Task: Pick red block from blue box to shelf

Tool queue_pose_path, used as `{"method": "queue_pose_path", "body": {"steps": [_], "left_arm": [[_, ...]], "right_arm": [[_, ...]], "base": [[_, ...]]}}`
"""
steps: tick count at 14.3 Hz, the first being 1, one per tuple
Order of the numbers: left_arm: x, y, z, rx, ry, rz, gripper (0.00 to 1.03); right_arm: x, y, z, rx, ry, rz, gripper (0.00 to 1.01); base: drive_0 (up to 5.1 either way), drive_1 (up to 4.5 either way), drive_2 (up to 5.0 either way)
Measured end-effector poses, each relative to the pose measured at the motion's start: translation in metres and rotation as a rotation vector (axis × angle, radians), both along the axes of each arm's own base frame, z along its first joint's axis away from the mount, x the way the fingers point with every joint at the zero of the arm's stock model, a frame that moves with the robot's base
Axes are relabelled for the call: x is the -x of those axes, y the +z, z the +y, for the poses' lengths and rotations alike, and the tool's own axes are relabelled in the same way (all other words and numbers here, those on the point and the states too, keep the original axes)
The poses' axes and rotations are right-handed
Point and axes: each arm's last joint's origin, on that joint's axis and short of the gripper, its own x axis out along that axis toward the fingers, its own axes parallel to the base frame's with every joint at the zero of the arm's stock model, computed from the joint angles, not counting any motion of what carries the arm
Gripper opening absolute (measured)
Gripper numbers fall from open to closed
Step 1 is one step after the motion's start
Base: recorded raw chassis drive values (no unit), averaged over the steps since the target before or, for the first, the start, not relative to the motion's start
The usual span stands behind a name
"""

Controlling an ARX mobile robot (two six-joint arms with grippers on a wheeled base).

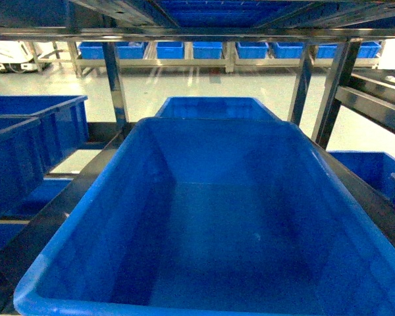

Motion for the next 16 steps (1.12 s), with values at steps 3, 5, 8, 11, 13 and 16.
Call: {"method": "queue_pose_path", "body": {"steps": [3, 5, 8, 11, 13, 16], "left_arm": [[0.0, 0.0, 0.0, 0.0, 0.0, 0.0, 0.98], [0.0, 0.0, 0.0, 0.0, 0.0, 0.0, 0.98], [0.0, 0.0, 0.0, 0.0, 0.0, 0.0, 0.98], [0.0, 0.0, 0.0, 0.0, 0.0, 0.0, 0.98], [0.0, 0.0, 0.0, 0.0, 0.0, 0.0, 0.98], [0.0, 0.0, 0.0, 0.0, 0.0, 0.0, 0.98]], "right_arm": [[-0.024, -0.018, 0.013, 0.021, 0.146, 0.038, 0.25], [-0.029, -0.027, 0.017, 0.011, 0.217, 0.046, 0.25], [-0.026, -0.028, 0.033, 0.023, 0.308, 0.004, 0.3], [-0.008, -0.021, 0.017, 0.042, 0.273, -0.014, 0.67], [0.006, -0.01, -0.011, 0.035, 0.185, -0.048, 0.92], [0.037, 0.008, -0.06, 0.076, -0.127, -0.096, 0.98]], "base": [[-1.5, -1.46, -1.5], [-1.5, -1.46, -1.5], [-1.5, -1.46, -1.5], [-1.0, -0.98, -1.0], [0.0, 0.0, 0.0], [0.0, 0.0, 0.0]]}}
